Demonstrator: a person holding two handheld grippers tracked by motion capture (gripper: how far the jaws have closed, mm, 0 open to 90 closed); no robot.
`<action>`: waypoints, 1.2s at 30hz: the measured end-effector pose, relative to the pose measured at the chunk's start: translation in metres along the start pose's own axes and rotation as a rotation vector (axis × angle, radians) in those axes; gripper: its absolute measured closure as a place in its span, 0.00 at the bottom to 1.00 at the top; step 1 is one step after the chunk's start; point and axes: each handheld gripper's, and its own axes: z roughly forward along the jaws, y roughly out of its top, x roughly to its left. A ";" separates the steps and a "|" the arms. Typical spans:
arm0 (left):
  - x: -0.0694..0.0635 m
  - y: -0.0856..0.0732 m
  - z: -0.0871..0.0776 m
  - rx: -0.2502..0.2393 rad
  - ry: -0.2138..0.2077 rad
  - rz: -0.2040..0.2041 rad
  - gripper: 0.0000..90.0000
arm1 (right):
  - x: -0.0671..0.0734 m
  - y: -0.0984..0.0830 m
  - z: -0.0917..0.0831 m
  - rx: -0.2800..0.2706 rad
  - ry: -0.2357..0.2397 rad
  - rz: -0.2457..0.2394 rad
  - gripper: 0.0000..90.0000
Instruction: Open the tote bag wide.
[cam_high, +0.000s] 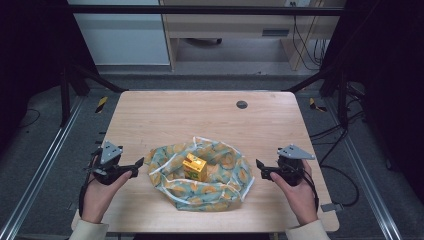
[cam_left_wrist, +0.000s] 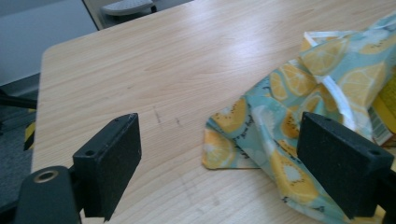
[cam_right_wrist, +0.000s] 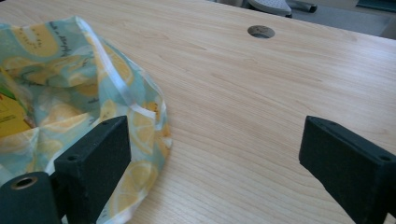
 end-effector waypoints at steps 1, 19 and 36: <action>0.002 0.000 0.000 -0.001 0.005 -0.001 0.15 | -0.001 0.000 0.000 0.001 -0.001 0.003 0.11; 0.023 -0.013 0.001 0.003 0.074 -0.051 0.14 | -0.025 -0.009 -0.004 -0.002 -0.053 0.059 0.09; 0.035 -0.031 0.017 0.128 0.103 -0.017 0.07 | -0.059 -0.030 0.002 0.089 -0.114 0.102 0.08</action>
